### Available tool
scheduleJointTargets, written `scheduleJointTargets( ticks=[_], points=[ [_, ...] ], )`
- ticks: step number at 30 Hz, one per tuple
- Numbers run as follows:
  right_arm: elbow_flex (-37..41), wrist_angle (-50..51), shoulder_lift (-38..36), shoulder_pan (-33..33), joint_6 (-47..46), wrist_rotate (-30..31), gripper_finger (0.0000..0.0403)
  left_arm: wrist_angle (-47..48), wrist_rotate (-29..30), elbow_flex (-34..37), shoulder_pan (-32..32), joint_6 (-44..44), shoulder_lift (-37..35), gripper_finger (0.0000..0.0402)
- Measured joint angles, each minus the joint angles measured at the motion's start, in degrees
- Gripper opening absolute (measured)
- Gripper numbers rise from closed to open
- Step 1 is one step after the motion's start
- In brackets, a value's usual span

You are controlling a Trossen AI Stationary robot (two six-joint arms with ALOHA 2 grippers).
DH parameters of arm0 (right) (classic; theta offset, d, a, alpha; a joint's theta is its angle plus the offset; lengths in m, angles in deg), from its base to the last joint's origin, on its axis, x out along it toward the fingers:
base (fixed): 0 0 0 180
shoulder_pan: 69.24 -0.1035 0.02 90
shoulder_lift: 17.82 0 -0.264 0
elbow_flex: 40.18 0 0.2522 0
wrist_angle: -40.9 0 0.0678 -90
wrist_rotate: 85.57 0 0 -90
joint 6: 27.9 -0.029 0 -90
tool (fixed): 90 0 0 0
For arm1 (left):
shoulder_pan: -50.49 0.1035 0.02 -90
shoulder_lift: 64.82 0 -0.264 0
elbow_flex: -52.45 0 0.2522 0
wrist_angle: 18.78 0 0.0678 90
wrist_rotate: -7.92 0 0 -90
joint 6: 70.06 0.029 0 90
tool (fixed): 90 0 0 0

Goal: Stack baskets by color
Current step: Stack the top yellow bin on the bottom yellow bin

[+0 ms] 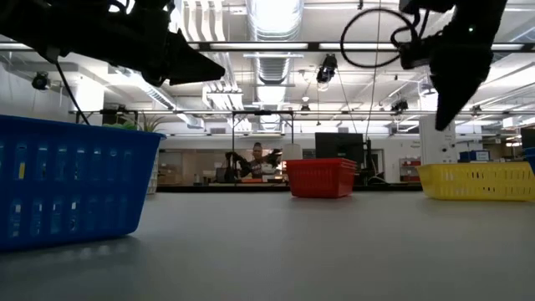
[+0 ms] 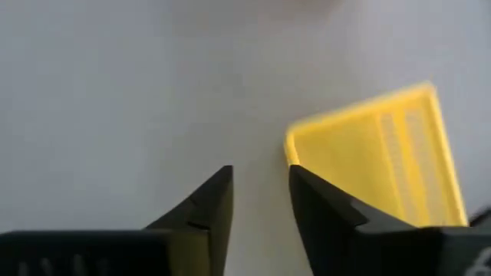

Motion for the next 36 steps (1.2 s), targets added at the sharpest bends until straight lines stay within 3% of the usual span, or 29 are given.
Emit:
scheduleJointTargets(
  ticks=[4, 12, 24, 36],
  points=[
    [0.0, 4.3, 2.7, 2.7, 1.0, -6.1, 0.0150, 0.0, 0.0, 0.1, 0.0, 0.0, 0.0, 0.0130],
    [1.9, 5.4, 6.5, 3.7, 14.5, -4.3, 0.0173, 0.4, 0.0, 0.1, 0.0, 1.3, 0.0, 0.0130],
    [4.0, 1.7, 7.0, 3.8, 15.5, 3.2, 0.0150, 0.4, 0.0, 0.1, 0.0, 3.0, 0.0, 0.0130],
    [5.0, -0.2, 9.2, 5.6, 14.8, 3.2, 0.0130, 0.3, 0.0, 0.1, 0.0, 2.9, 0.0, 0.0130]
  ],
)
